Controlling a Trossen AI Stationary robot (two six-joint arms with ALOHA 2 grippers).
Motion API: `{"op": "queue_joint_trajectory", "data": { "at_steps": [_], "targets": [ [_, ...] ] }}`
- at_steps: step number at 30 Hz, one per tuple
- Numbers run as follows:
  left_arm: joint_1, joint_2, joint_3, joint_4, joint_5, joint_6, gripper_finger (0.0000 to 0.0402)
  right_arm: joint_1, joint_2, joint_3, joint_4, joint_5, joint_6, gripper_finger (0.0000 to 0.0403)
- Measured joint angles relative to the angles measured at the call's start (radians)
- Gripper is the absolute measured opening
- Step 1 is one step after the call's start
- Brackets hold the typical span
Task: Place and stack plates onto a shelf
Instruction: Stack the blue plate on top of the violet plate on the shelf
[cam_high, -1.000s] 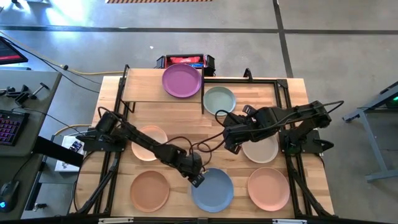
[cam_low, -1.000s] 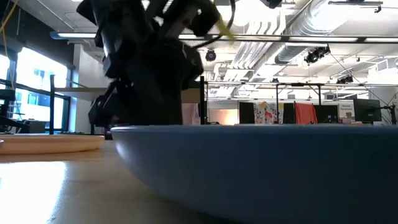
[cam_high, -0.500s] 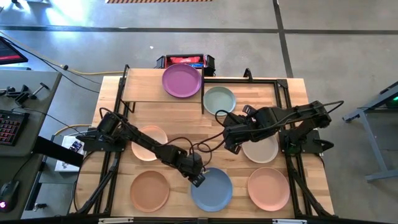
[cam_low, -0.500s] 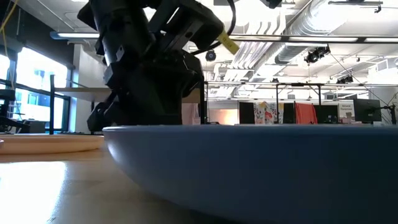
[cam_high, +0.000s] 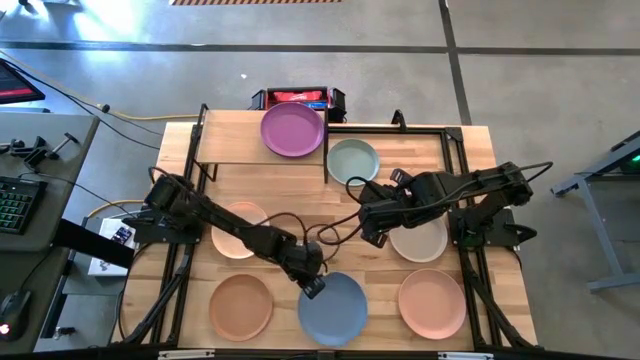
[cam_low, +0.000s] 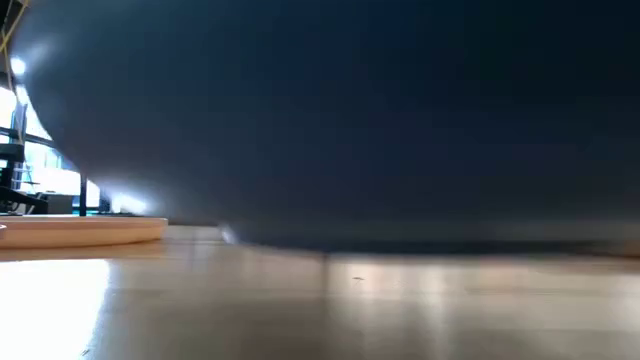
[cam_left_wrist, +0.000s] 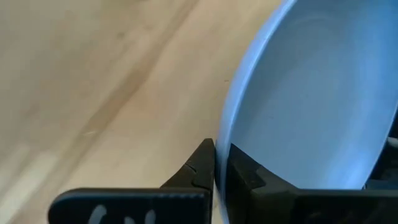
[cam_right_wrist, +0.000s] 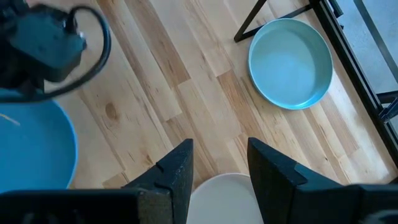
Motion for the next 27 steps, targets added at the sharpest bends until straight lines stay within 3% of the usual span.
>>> {"op": "queue_joint_trajectory", "data": {
  "at_steps": [7, 15, 27],
  "targets": [
    [0.065, -0.167, 0.000, -0.277, -0.012, 0.094, 0.0003, 0.000, 0.000, 0.000, 0.003, 0.000, 0.000, 0.0129],
    [0.220, -0.397, 0.000, -0.483, -0.053, 0.170, 0.0002, 0.000, 0.000, 0.000, 0.017, 0.000, 0.000, 0.0129],
    [0.569, -0.671, 0.000, -0.543, -0.063, 0.305, 0.0002, 0.000, 0.000, 0.000, 0.036, 0.003, 0.000, 0.0129]
  ]
}}
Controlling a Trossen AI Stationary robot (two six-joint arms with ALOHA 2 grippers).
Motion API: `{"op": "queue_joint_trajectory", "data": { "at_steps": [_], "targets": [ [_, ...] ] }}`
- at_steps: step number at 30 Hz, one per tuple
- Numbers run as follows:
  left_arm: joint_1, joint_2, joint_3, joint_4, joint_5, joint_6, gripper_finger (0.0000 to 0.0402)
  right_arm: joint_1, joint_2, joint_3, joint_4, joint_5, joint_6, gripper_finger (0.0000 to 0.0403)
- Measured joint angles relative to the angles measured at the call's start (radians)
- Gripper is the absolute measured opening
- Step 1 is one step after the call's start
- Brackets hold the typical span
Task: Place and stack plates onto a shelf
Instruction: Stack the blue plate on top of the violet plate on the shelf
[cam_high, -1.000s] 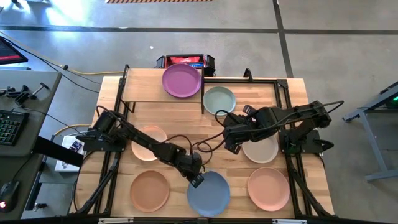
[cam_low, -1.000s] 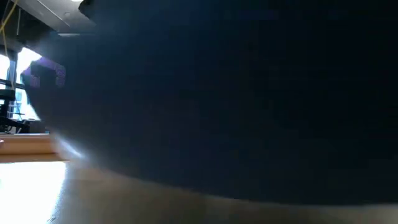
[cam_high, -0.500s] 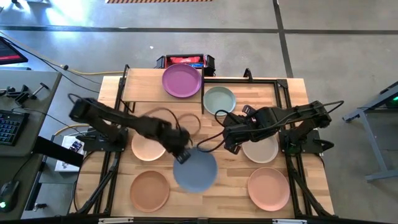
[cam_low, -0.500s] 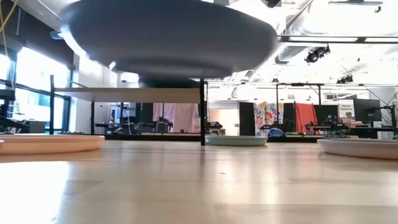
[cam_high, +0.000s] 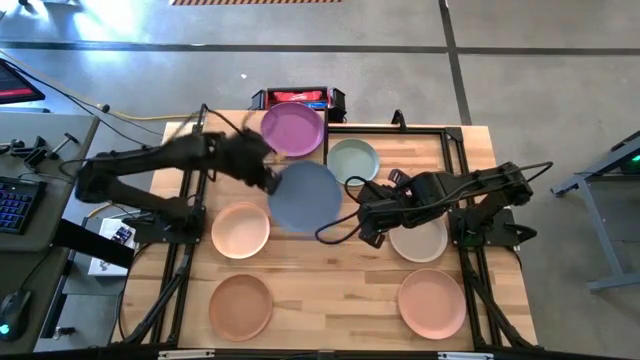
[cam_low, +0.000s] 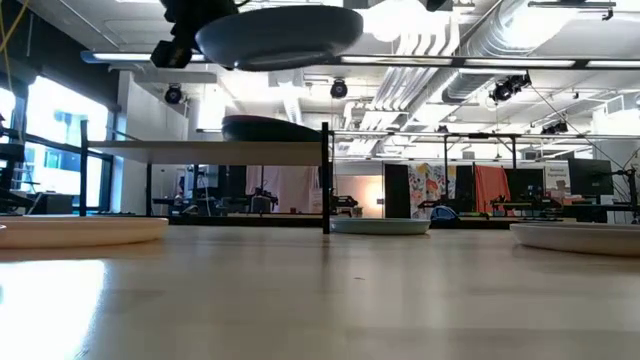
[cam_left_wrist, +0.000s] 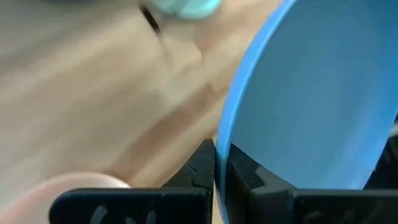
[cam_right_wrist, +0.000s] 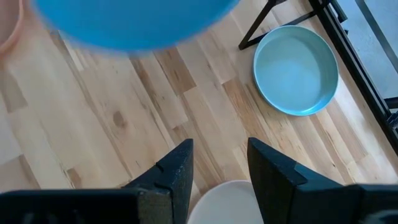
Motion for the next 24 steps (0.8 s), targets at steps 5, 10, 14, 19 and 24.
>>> {"op": "queue_joint_trajectory", "data": {
  "at_steps": [5, 10, 14, 19, 24],
  "targets": [
    [0.140, -0.069, 0.000, 0.008, 0.003, 0.050, 0.0002, -0.001, 0.000, 0.000, 0.010, 0.004, 0.000, 0.0129],
    [0.247, -0.101, 0.038, 0.008, 0.003, 0.121, 0.0002, -0.003, 0.000, 0.000, 0.014, 0.024, 0.000, 0.0129],
    [0.330, -0.096, 0.119, 0.010, 0.007, 0.202, 0.0002, -0.015, 0.000, 0.000, 0.017, 0.040, 0.003, 0.0129],
    [0.448, -0.057, 0.215, 0.009, 0.011, 0.278, 0.0003, -0.037, 0.000, 0.000, 0.020, 0.043, 0.026, 0.0129],
    [0.564, 0.011, 0.291, 0.005, 0.082, 0.327, 0.0003, -0.057, 0.000, 0.000, 0.020, 0.039, 0.044, 0.0129]
  ]
}}
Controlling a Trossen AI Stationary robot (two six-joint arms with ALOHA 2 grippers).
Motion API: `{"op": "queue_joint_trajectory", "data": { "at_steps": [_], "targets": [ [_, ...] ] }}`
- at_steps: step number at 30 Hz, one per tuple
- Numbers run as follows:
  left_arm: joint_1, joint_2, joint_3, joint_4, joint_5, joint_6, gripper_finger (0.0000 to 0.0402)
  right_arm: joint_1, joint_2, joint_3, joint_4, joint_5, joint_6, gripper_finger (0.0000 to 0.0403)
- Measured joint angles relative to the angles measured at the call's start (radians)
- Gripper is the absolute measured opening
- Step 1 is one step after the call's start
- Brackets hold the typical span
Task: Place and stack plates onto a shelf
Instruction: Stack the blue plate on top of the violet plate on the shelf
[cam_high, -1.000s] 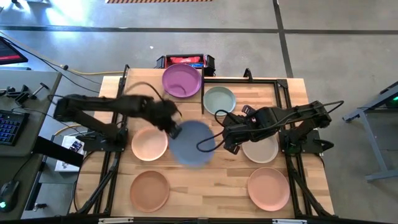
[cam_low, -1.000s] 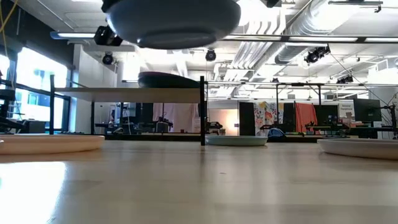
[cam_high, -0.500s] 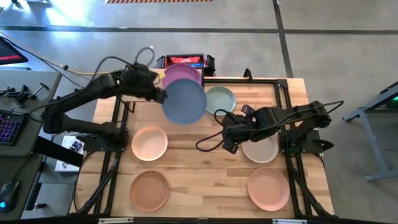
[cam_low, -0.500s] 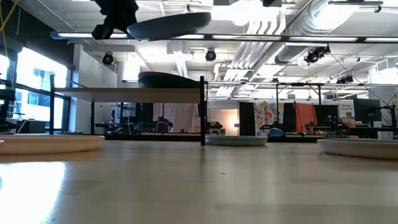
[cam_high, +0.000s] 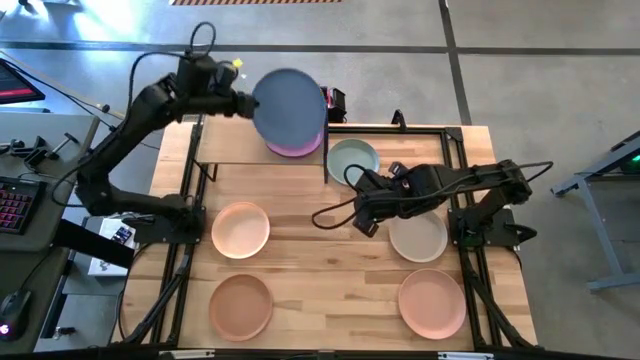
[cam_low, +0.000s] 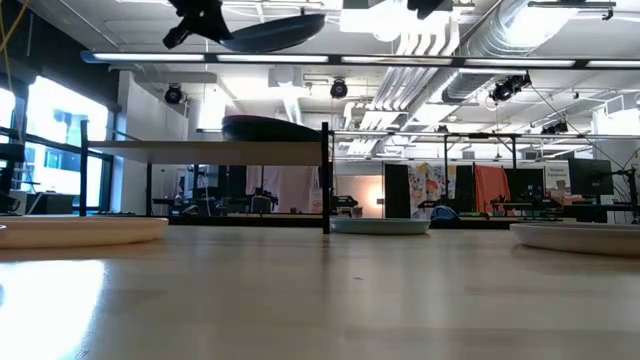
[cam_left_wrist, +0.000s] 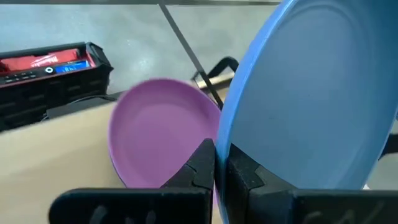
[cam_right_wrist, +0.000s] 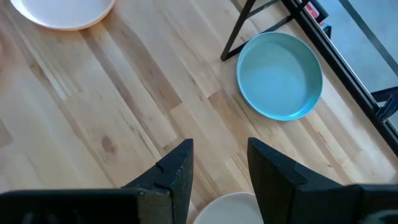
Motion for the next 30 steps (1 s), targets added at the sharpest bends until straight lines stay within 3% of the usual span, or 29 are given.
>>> {"op": "queue_joint_trajectory", "data": {
  "at_steps": [4, 12, 30],
  "targets": [
    [0.058, 0.072, 0.060, -0.008, 0.061, 0.048, 0.0003, -0.012, 0.000, 0.000, 0.000, -0.001, 0.002, 0.0129],
    [0.120, 0.211, 0.171, -0.181, 0.060, 0.149, 0.0003, -0.025, 0.000, 0.000, 0.000, -0.002, 0.020, 0.0129],
    [0.133, 0.361, 0.177, -0.289, 0.054, 0.164, 0.0003, -0.024, 0.000, 0.000, 0.000, -0.002, 0.020, 0.0129]
  ]
}}
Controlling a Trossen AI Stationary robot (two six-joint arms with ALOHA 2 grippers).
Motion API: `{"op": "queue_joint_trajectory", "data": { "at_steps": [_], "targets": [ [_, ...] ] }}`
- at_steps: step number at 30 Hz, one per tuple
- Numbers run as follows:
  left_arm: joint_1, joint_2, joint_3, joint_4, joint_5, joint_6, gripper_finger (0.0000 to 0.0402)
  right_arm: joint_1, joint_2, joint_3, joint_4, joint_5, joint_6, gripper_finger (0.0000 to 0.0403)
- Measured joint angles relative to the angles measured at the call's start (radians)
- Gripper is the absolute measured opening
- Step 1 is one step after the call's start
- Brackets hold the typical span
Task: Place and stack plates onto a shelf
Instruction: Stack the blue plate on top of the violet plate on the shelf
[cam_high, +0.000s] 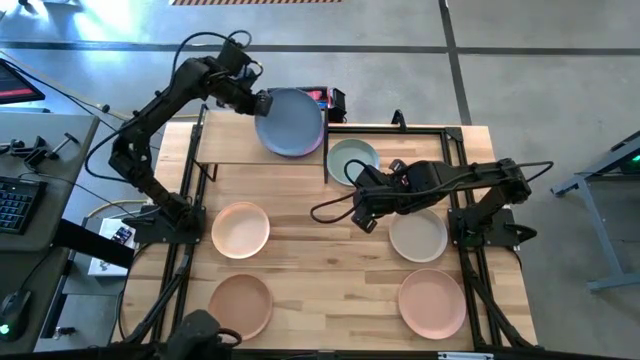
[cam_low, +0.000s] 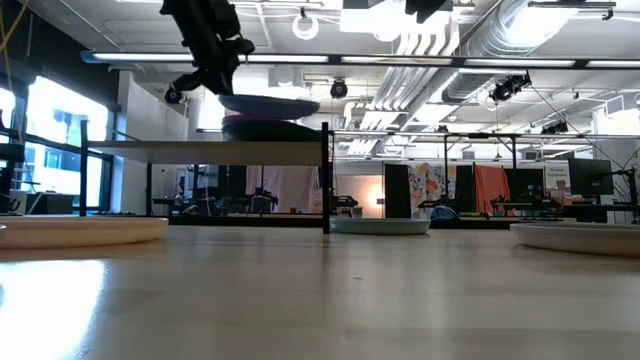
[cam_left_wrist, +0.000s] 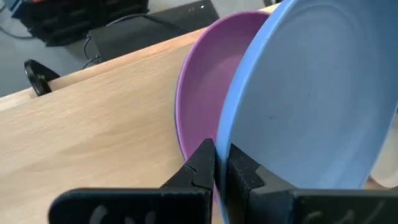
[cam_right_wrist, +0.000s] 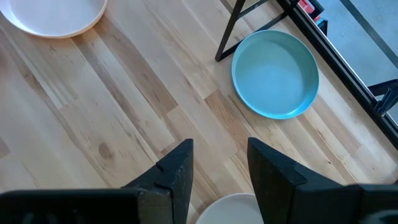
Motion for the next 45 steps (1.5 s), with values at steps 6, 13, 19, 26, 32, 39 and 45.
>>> {"op": "queue_joint_trajectory", "data": {
  "at_steps": [6, 13, 19, 26, 32, 39, 45],
  "targets": [
    [0.000, 0.035, 0.000, 0.000, 0.000, -0.023, 0.0003, 0.000, 0.000, 0.000, 0.000, 0.000, 0.000, 0.0129],
    [-0.003, 0.069, 0.000, 0.000, 0.001, -0.027, 0.0003, 0.000, 0.000, 0.000, 0.000, 0.000, 0.000, 0.0129],
    [-0.003, 0.073, 0.000, 0.000, 0.001, -0.026, 0.0004, 0.000, 0.000, 0.000, 0.000, 0.000, 0.000, 0.0129],
    [-0.003, 0.073, 0.000, 0.000, 0.003, -0.027, 0.0023, 0.000, 0.000, 0.000, 0.000, 0.000, 0.000, 0.0129],
    [-0.003, 0.073, 0.000, -0.001, 0.004, -0.026, 0.0045, 0.000, 0.000, 0.000, 0.000, 0.000, 0.000, 0.0129],
    [-0.003, 0.073, 0.000, -0.057, 0.003, 0.001, 0.0070, 0.000, 0.000, 0.000, 0.000, 0.000, 0.000, 0.0129],
    [-0.003, 0.071, 0.000, -0.106, 0.003, 0.028, 0.0076, 0.000, 0.000, 0.000, 0.000, 0.001, -0.001, 0.0129]
  ]
}}
